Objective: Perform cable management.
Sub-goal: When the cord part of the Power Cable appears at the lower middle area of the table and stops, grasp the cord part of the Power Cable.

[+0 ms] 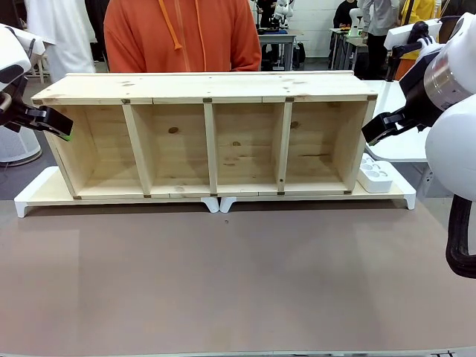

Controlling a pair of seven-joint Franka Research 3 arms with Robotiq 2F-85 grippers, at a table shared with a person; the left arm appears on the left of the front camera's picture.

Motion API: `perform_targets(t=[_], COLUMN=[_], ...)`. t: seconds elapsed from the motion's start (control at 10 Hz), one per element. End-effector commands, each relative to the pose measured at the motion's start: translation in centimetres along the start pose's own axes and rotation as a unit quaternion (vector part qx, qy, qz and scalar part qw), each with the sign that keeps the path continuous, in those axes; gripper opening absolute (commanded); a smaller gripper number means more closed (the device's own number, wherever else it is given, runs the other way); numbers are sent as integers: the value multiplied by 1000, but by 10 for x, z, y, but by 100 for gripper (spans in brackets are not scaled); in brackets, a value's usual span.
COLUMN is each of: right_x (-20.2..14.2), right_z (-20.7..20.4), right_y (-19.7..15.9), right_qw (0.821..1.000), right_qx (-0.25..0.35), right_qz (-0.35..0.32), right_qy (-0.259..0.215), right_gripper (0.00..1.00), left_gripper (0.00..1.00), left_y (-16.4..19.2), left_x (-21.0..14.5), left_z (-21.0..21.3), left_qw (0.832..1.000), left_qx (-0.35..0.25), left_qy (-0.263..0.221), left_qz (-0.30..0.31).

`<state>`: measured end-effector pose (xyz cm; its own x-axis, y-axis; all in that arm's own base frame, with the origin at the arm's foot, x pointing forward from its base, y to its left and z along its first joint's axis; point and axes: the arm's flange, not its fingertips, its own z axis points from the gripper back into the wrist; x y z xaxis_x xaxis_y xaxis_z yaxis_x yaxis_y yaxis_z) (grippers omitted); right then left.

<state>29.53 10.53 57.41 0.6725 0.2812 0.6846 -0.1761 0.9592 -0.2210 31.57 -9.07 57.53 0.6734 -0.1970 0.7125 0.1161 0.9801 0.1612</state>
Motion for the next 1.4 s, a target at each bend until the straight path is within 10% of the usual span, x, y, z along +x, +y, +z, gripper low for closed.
perform_targets(t=[0.0,1.3], right_x=[0,0], right_z=[0,0], right_y=[1,1], right_qw=[1000,1000], right_qx=[0,0], right_qz=[1,1], right_qy=[0,0], right_gripper=[100,100], left_gripper=[100,100], left_y=[-1,-1], left_x=[0,0], left_z=[-1,-1], left_qw=[1000,1000], left_qx=[1,1], left_qy=[1,1], left_qz=[1,1])
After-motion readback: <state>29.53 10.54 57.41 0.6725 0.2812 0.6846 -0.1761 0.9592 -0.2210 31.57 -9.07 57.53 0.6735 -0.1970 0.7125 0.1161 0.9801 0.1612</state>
